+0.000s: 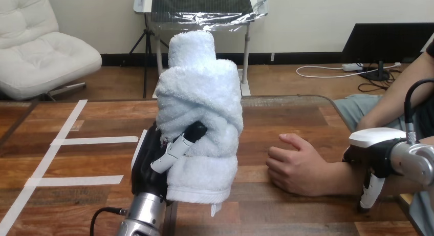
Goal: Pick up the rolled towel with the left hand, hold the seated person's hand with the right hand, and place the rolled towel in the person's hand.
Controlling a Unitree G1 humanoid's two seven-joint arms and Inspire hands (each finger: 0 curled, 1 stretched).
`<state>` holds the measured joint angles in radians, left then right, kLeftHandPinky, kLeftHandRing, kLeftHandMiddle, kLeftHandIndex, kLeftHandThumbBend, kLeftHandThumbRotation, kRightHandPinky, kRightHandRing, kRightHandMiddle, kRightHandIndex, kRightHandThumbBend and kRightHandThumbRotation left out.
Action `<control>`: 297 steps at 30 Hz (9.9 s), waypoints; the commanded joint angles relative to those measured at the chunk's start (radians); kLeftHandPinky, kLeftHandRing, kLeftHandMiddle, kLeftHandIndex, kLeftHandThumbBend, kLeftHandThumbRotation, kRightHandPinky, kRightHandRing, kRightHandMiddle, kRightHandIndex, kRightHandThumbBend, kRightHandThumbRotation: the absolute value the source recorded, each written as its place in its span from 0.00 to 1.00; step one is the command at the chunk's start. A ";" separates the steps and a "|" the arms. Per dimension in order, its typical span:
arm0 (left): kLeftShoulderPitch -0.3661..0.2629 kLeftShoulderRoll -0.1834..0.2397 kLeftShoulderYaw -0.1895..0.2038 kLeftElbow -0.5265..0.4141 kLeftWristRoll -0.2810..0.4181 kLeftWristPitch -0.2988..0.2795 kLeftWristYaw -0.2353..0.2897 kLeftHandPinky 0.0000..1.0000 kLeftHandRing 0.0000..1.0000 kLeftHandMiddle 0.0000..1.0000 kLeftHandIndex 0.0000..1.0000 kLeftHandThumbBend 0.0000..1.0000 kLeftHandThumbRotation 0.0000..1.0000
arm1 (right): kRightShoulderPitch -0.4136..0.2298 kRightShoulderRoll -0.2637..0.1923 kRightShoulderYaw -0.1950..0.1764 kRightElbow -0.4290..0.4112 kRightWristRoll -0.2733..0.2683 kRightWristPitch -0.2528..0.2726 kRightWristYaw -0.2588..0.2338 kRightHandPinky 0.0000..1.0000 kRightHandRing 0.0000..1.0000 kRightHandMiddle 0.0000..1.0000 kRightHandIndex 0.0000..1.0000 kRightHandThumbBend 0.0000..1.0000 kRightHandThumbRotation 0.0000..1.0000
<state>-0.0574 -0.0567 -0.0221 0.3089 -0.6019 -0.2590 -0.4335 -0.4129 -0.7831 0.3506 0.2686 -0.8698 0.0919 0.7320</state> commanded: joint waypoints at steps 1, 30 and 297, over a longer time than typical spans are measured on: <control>-0.042 -0.086 0.011 -0.073 -0.024 -0.003 -0.010 0.23 0.29 0.35 0.44 0.78 0.09 | -0.029 0.012 0.028 0.062 -0.018 0.024 0.001 0.44 0.54 0.64 0.72 0.72 0.09; -0.041 -0.080 0.017 -0.085 -0.027 0.012 0.008 0.22 0.28 0.35 0.44 0.78 0.09 | -0.022 0.031 0.063 0.124 0.020 0.010 -0.090 0.34 0.51 0.61 0.55 0.75 0.01; -0.550 -0.188 -0.050 0.682 0.544 -0.143 0.041 0.68 0.72 0.81 0.91 0.95 0.69 | 0.188 -0.020 -0.268 -0.362 0.195 -0.013 -0.318 0.49 0.61 0.68 0.73 0.86 0.00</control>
<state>-0.5298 -0.1724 -0.0096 1.0483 -0.0937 -0.3809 -0.3468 -0.1983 -0.7930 0.1184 -0.0543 -0.6743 0.0840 0.4409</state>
